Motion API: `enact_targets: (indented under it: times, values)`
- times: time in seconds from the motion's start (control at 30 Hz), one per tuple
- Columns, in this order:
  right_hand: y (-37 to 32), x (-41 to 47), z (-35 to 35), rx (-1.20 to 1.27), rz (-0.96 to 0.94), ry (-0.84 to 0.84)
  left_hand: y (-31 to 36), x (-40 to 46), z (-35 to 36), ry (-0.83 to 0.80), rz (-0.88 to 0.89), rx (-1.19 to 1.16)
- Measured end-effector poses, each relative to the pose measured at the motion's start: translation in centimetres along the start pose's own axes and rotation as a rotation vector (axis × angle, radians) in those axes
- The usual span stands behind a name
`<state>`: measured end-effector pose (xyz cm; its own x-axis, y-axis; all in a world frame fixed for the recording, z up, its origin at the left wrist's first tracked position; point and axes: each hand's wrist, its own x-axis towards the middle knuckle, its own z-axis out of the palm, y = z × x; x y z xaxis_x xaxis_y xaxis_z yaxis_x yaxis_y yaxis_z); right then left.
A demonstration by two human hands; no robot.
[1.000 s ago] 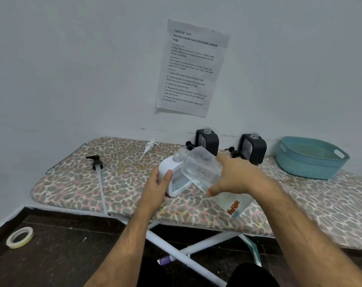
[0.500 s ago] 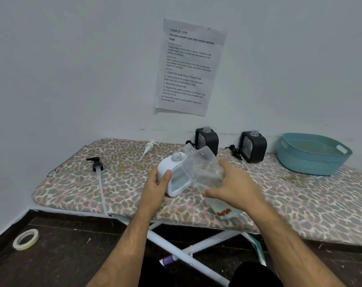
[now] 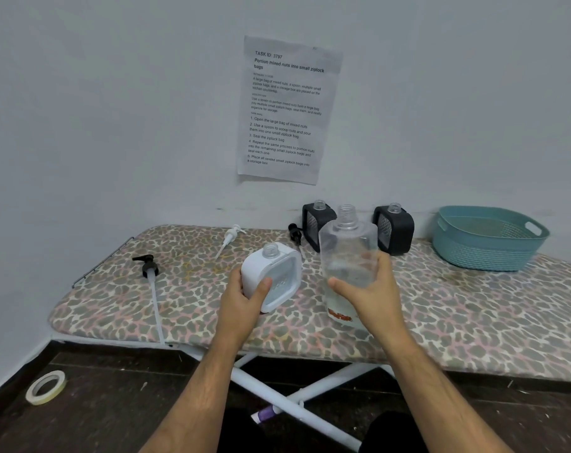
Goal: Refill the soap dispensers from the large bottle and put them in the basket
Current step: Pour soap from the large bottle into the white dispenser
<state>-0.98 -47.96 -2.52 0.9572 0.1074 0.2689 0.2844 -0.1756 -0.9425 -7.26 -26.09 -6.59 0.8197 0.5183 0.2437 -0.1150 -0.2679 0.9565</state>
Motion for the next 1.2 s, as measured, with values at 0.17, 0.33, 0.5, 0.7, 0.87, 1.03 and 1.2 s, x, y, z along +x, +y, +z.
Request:
enact_targets:
  times: [0.17,0.33,0.5,0.7,0.87,1.03,1.2]
  values:
    - [1.2,0.5,-0.7,0.017,0.007,0.149,-0.3,0.0,0.2,0.029,0.019,0.076]
    - [2.1,2.0,-1.4,-0.016,0.0,0.267,-0.1,-0.1,0.6,0.047,0.019,0.108]
    - [2.9,3.6,-2.2,-0.03,0.033,0.338,-0.2,-0.1,0.8,0.05,0.013,0.119]
    - [3.3,5.4,-2.6,-0.04,0.048,0.393,-0.3,0.0,1.1,0.057,0.029,0.136]
    - [3.5,5.8,-2.9,-0.065,0.064,0.409,-0.3,0.0,1.1,0.055,0.032,0.143]
    - [4.5,5.5,-3.1,-0.073,0.087,0.413,-0.4,0.0,1.0,0.056,0.028,0.15]
    - [5.1,5.6,-3.2,-0.119,0.052,0.415,-0.5,0.1,0.9,0.06,0.02,0.158]
